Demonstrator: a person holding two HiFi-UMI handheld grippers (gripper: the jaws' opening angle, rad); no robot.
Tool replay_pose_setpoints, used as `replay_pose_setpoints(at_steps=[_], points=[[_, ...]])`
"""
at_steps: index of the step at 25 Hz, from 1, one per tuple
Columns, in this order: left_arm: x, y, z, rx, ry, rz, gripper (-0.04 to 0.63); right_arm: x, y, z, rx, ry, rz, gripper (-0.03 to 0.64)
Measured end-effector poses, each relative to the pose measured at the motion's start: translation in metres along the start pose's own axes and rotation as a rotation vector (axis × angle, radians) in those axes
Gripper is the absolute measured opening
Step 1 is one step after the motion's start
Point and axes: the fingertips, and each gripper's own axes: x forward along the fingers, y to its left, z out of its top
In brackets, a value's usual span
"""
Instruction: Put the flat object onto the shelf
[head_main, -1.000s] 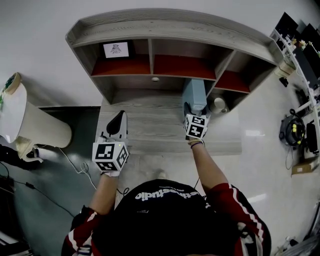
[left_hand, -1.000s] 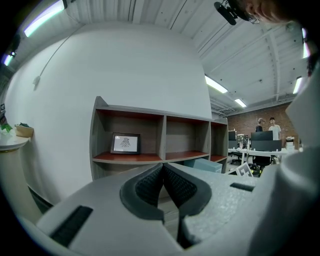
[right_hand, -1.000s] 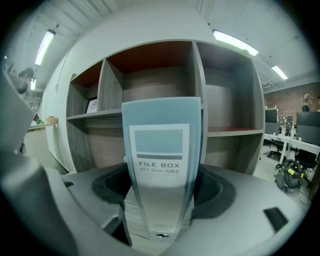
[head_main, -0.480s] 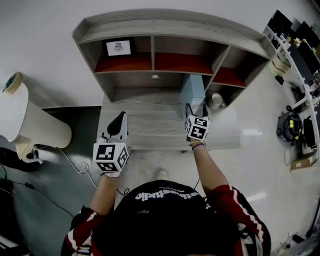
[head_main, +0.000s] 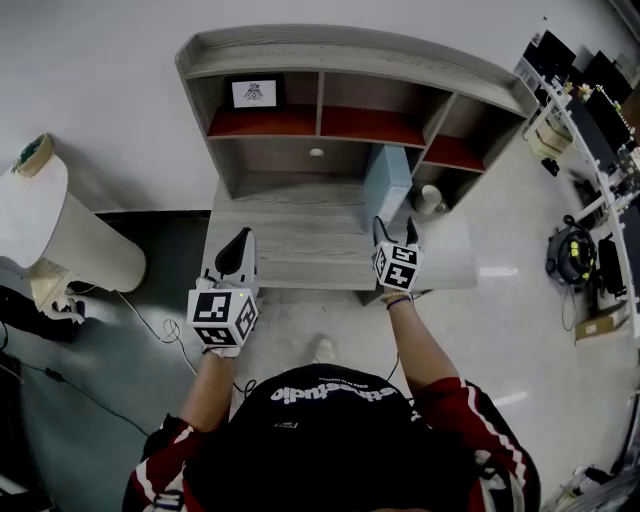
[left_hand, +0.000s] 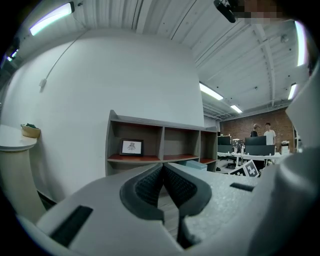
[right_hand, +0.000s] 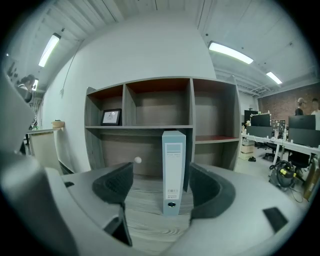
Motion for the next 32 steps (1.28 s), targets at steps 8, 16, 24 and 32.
replay_pose_setpoints(at_steps=[8,16,24,32], points=[[-0.064,0.013,0.004,-0.015,-0.033,0.012,0.006,-0.070,0.036,-0.002,-0.029,0.000,0.042,0.342],[-0.114,0.014,-0.005,-0.022,-0.028,0.002,0.006,-0.152,0.067,0.011,-0.009,-0.052,0.082,0.339],[-0.140,0.011,-0.007,-0.036,-0.050,0.012,0.006,-0.202,0.064,0.007,-0.023,-0.046,0.098,0.334],[-0.150,0.000,0.020,-0.019,-0.089,0.076,0.006,-0.233,0.043,0.040,0.008,-0.110,0.167,0.324]])
